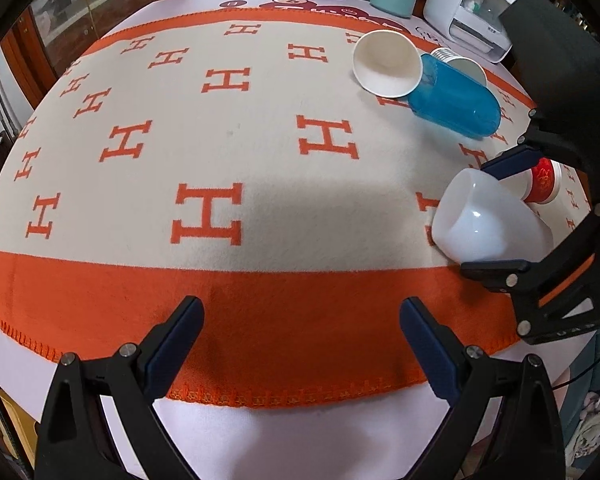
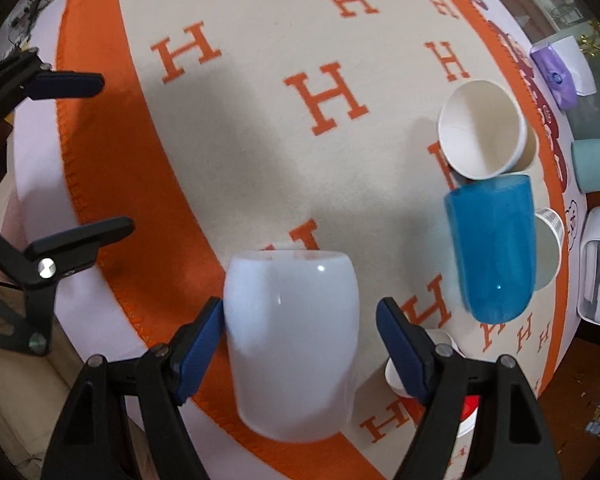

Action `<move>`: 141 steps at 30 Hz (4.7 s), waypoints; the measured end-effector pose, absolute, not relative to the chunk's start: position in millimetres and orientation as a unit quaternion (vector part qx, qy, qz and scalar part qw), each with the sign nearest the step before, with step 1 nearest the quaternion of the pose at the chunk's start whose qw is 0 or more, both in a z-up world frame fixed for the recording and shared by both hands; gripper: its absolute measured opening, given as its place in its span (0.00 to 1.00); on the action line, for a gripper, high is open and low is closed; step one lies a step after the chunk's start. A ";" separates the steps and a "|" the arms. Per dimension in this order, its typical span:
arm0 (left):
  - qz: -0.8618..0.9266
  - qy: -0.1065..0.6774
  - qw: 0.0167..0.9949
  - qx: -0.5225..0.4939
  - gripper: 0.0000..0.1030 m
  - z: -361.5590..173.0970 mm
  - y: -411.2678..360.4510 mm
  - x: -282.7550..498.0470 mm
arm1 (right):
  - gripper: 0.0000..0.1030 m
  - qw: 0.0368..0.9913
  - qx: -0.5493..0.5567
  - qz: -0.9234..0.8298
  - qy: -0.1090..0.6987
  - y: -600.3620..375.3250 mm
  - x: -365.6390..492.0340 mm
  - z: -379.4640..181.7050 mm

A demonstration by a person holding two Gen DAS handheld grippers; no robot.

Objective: Flip cup upside down

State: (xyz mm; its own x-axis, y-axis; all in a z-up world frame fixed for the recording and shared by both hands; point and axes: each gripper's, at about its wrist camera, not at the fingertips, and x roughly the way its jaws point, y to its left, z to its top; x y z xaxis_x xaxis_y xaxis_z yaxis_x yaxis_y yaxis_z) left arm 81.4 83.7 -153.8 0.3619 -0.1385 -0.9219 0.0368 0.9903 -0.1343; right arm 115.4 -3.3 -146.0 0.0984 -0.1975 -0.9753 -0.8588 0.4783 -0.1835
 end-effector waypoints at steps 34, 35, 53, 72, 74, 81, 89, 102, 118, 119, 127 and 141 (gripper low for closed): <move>0.022 0.470 0.878 -0.090 0.95 -123.4 77.1 81.9 | 0.64 0.933 -0.013 0.142 0.331 -102.6 77.0 -120.3; 0.020 0.470 0.878 -0.087 0.95 -123.9 74.6 80.7 | 0.64 0.933 -0.018 0.144 0.330 -102.3 72.2 -120.7; 0.027 0.455 0.888 -0.053 0.99 -107.9 63.5 60.2 | 0.65 0.925 -0.018 0.161 0.344 -112.8 40.1 -110.9; 0.025 0.452 0.891 -0.038 0.99 -99.3 52.9 52.5 | 0.64 0.920 0.040 0.168 0.351 -128.2 42.6 -110.1; 0.027 0.450 0.892 -0.039 0.99 -98.8 54.1 52.6 | 0.64 0.920 0.051 0.173 0.348 -127.7 45.5 -109.8; 0.030 0.446 0.894 -0.036 0.99 -97.5 55.1 53.3 | 0.64 0.924 0.027 0.177 0.339 -111.1 50.6 -112.6; 0.031 0.449 0.892 -0.038 0.99 -98.2 59.3 53.9 | 0.66 0.925 -0.006 0.180 0.334 -102.9 45.8 -110.0; 0.042 0.444 0.894 -0.042 0.99 -94.3 65.6 54.2 | 0.67 0.925 0.017 0.185 0.331 -109.2 39.0 -103.6; 0.045 0.416 0.907 -0.047 0.99 -70.9 72.5 47.6 | 0.67 0.935 0.025 0.192 0.297 -110.5 27.2 -67.1; 0.044 0.415 0.907 -0.047 0.99 -69.0 71.9 47.3 | 0.67 0.936 0.025 0.192 0.295 -110.1 26.4 -64.8; 0.031 0.405 0.913 -0.036 0.99 -52.6 63.3 41.5 | 0.71 0.940 0.032 0.184 0.284 -113.7 15.8 -30.2; 0.021 0.373 0.928 -0.002 0.99 -0.8 32.5 26.7 | 0.78 0.953 0.038 0.097 0.285 -137.8 -10.6 27.2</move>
State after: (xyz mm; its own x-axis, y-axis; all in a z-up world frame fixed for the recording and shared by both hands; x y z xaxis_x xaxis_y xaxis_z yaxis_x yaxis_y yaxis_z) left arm 26.7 32.5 -0.8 0.7206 0.0385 -0.6923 -0.0408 0.9991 0.0131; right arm -10.6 -137.8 27.2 0.8190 0.2064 -0.5353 -0.1633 0.9783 0.1273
